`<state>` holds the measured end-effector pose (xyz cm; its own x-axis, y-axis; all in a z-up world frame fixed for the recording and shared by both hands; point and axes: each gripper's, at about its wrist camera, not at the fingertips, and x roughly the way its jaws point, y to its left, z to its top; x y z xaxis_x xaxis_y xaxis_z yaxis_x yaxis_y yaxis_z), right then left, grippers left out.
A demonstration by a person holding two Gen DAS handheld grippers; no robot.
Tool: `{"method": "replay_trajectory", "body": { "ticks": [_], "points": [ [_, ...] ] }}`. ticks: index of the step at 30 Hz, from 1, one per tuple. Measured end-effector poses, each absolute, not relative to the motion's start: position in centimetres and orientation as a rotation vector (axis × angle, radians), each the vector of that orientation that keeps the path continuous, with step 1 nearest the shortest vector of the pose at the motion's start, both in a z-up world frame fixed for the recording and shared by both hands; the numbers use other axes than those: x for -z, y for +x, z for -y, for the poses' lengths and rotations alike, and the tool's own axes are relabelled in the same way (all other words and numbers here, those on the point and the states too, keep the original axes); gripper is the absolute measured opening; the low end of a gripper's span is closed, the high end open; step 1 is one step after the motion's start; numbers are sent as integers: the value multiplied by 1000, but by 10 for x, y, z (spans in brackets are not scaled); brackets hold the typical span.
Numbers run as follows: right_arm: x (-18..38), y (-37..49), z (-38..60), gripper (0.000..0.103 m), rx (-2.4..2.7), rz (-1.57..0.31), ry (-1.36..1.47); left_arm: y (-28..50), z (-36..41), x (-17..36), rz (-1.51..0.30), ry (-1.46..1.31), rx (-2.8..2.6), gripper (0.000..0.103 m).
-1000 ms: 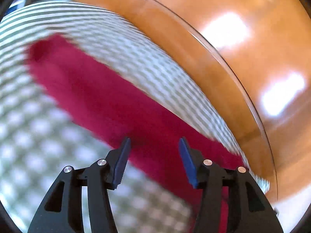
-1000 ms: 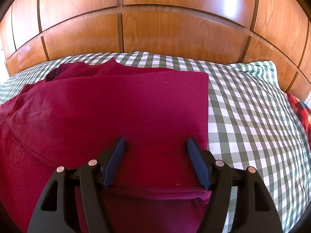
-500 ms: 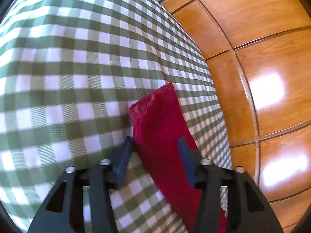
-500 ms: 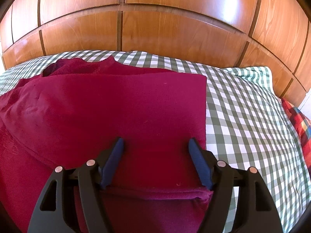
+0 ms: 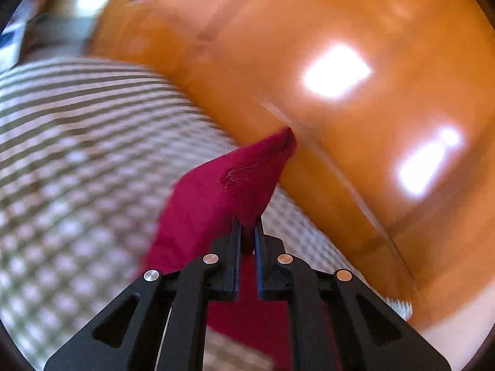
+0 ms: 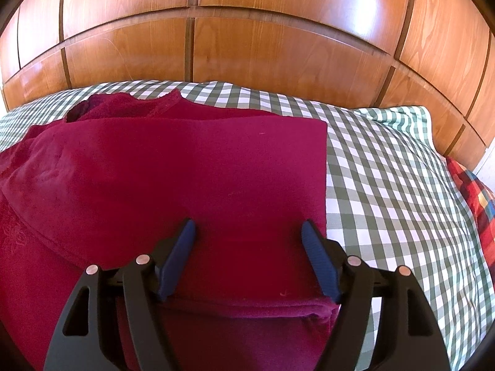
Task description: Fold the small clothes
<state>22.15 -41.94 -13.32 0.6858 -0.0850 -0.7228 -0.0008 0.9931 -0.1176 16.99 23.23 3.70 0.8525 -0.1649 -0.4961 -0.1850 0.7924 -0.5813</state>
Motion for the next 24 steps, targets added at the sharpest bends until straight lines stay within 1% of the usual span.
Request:
{"method": "replay_trajectory", "body": {
  "ticks": [2,5,7,12,14,16,18,19,20,22,24],
  "points": [
    [133,222,420,71,47,-816,-112,176,-187,-42,-567,-605,72,6],
    [133,221,421,71,44,-816,-105,189,-116,-31,-628,-566,214,6],
    [133,221,421,71,42,-817,-98,197,-67,-12,-698,-536,272,6],
    [132,221,422,71,37,-817,-87,209,13,38,-857,-401,328,6],
    [132,221,422,71,35,-822,-83,211,25,51,-905,-375,332,6],
    [129,223,423,71,28,-833,-75,208,24,54,-922,-378,336,10],
    [121,224,425,72,9,-856,-56,201,18,47,-911,-377,355,18],
    [116,224,426,75,4,-858,-39,194,14,43,-894,-362,359,19],
    [109,222,427,75,-6,-849,-1,187,12,38,-874,-344,362,21],
    [92,216,429,75,-99,-834,155,174,5,31,-835,-320,370,21],
    [84,219,420,74,-254,-869,319,158,0,30,-817,-319,371,21]
  ]
}}
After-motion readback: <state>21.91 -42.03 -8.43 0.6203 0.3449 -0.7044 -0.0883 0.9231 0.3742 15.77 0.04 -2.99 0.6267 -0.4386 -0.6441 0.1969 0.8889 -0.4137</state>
